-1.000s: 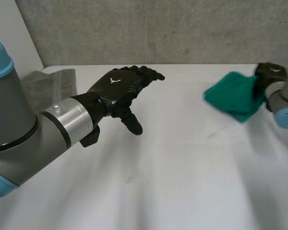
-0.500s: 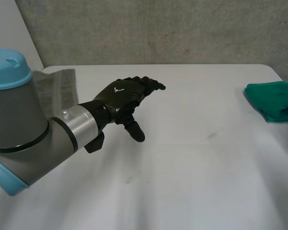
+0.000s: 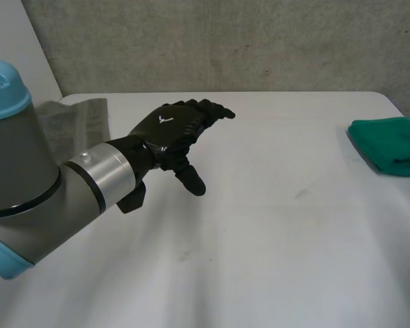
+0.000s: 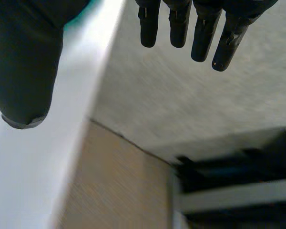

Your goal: Fold the laundry.

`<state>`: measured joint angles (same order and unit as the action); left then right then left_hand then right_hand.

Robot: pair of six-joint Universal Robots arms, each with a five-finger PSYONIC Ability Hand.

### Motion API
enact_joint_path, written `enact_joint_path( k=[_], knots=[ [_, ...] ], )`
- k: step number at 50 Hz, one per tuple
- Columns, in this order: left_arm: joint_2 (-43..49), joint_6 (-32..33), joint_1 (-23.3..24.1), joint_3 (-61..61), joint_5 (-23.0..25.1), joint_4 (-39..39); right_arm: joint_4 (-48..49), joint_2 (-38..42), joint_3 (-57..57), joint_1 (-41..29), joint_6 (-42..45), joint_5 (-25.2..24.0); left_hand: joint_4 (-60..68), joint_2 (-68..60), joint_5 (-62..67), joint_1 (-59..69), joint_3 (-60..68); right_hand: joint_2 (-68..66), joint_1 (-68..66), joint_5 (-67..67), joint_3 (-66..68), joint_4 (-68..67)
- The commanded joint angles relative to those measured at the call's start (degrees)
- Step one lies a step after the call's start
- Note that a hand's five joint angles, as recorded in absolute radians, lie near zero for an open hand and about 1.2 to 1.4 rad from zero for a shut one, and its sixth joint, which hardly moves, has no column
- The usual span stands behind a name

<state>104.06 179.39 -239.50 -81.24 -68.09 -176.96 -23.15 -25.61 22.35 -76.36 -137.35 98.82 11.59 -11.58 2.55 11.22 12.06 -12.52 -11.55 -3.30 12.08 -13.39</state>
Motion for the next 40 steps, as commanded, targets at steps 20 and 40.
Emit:
enact_joint_path(
  k=[20, 40],
  knots=[
    [7.8, 22.11, -28.1, 2.92, -5.57, -13.41, 21.47, -41.61, 40.56, -20.22, -14.61, -28.05, -0.7, 0.69, -1.66, -0.34, -1.18, 2.52, 1.55, 3.3, -2.08, 3.39],
    [40.68, 38.31, -39.2, 23.22, -3.9, -12.88, 27.02, -48.92, 71.08, -33.76, -15.14, -31.76, 19.58, -19.59, 18.63, 19.95, 19.11, 2.52, 1.55, 3.3, -2.08, 3.39]
  ],
)
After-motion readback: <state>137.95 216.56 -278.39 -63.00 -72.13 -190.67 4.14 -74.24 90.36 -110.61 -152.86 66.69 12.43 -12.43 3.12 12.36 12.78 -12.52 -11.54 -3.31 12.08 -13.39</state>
